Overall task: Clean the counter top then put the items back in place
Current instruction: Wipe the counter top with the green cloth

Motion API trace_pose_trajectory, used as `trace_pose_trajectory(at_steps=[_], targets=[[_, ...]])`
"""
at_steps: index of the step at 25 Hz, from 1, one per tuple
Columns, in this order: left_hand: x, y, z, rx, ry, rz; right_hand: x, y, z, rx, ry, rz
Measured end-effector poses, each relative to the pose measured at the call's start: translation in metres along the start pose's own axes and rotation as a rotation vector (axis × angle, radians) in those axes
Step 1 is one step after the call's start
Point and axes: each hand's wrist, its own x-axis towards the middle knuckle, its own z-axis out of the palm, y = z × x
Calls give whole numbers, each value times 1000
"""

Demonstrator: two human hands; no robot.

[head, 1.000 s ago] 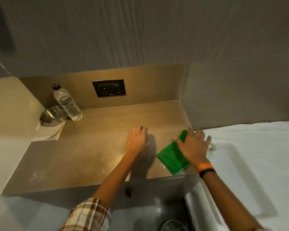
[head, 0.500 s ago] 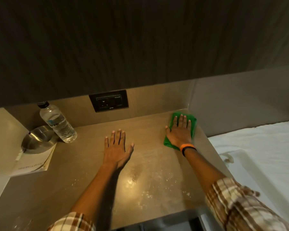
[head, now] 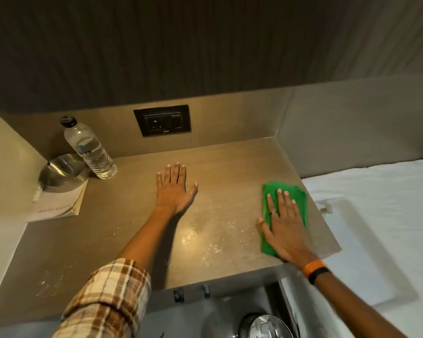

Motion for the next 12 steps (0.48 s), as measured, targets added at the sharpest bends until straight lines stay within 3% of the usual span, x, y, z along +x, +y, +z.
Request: trace_pose_trajectory(at_steps=[4,8,10,12], targets=[[3,-2,2,3,2,3,-13,-98,16,80,28,-5],[5,-5,6,12,-2,17,86,-115,10,106,78,60],[7,-7,9,16,-5,21,141,-126,6,63,24,-23],[15,-8,6,-3,-49,29,167,-138,11,-61,-28,-243]])
